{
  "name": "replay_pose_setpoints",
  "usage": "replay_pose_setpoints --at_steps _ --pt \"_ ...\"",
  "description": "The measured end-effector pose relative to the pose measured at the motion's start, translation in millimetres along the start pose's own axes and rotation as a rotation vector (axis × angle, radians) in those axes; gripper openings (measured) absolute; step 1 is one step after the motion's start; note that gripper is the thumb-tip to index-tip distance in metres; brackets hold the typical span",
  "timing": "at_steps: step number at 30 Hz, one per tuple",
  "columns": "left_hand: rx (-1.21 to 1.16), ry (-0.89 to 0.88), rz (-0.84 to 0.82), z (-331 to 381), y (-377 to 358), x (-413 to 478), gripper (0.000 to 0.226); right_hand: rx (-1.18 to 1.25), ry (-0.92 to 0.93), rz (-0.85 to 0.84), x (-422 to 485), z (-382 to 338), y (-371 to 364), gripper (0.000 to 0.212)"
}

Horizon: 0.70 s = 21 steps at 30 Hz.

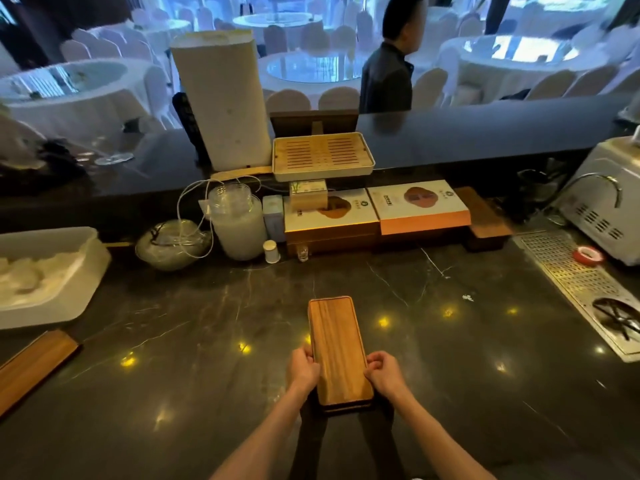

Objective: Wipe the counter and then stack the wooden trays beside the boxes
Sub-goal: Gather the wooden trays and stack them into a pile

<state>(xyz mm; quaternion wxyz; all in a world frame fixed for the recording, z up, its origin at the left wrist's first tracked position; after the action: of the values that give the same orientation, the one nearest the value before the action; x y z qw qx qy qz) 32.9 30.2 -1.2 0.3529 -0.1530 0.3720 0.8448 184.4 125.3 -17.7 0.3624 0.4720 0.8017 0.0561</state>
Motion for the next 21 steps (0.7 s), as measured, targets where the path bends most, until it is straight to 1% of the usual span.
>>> replay_pose_setpoints --at_steps 5,8,11,13,14,16,19,21 --pt "-0.004 -0.012 0.027 -8 -3 -5 0.025 -0.061 0.005 -0.016 -1 9 -2 0.022" --pt "-0.019 -0.021 0.019 -11 -5 -6 0.02 -0.088 0.024 0.004 1 12 -2 0.022" --pt "-0.028 -0.006 0.019 -11 -6 -5 0.015 -0.089 0.027 -0.008 3 15 -2 0.023" --pt "-0.015 0.017 0.02 -10 -6 -5 0.018 -0.074 0.014 -0.025 3 16 -1 0.023" --pt "-0.018 0.027 0.019 -10 -7 -5 0.019 -0.065 0.018 -0.024 3 15 0 0.027" --pt "-0.044 0.044 0.008 -9 -9 -5 0.021 0.005 0.059 -0.046 3 12 2 0.041" --pt "-0.099 0.068 -0.009 -8 -14 -8 0.023 0.178 0.118 -0.188 0 3 5 0.06" --pt "-0.14 0.08 -0.009 -10 -18 -10 0.024 0.183 0.147 -0.256 -2 0 3 0.066"
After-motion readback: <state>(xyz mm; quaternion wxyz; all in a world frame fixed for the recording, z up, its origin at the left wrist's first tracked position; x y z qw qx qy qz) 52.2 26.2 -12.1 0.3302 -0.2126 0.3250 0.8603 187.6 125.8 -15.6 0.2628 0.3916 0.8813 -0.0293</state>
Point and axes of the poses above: each hand's wrist, its own x-axis towards the middle knuckle, its own y-axis out of the back of the hand, z = x × y, the point moved 1 cm from there along x, towards the middle knuckle, and after that the axes turned 1 degree about x, right-handed, at the moved point
